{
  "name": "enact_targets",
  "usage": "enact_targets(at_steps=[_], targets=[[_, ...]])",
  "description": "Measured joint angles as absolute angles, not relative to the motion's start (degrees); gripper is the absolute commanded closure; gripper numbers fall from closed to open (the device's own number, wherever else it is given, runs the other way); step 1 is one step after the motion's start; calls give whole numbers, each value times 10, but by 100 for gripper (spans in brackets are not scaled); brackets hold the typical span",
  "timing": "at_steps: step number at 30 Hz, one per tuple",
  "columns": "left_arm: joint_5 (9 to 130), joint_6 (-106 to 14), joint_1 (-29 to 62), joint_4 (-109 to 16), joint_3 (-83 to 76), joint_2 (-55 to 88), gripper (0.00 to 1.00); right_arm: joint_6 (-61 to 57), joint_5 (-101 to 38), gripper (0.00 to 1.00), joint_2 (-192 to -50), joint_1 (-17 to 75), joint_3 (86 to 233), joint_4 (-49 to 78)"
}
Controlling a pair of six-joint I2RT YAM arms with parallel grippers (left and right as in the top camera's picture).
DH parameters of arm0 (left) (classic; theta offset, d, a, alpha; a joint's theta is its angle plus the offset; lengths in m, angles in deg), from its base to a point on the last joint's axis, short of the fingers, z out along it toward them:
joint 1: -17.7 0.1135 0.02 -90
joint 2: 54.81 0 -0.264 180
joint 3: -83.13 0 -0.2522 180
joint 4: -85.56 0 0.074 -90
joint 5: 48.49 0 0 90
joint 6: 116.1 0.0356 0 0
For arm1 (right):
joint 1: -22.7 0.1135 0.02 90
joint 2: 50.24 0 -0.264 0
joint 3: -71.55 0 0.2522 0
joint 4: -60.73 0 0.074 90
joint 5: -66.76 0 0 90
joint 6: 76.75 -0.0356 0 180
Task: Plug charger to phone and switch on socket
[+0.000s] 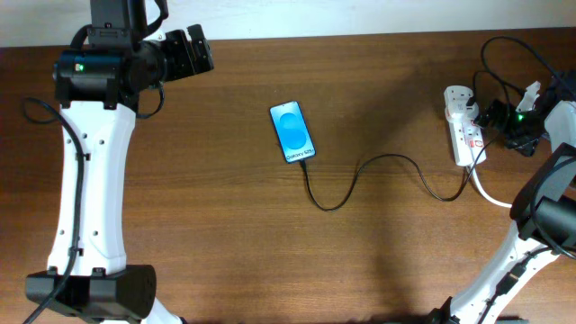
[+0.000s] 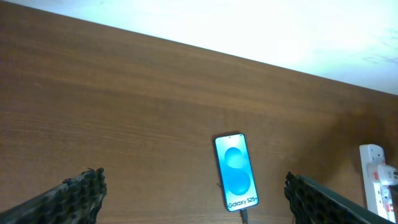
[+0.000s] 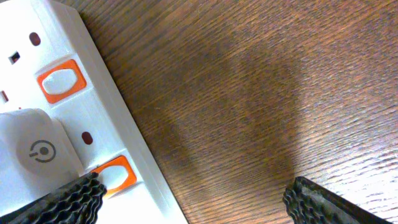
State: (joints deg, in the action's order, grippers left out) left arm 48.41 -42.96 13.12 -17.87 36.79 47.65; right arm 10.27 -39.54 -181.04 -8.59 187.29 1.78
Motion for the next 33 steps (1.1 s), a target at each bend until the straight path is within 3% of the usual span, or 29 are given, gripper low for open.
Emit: enact_targets(at_steps=[21, 33], targets=[[484, -430, 131, -179, 368, 476, 1, 104, -396, 2, -1805, -84, 1856, 21], [484, -430, 131, -179, 368, 476, 1, 46, -387, 2, -1804, -88, 1859, 24]])
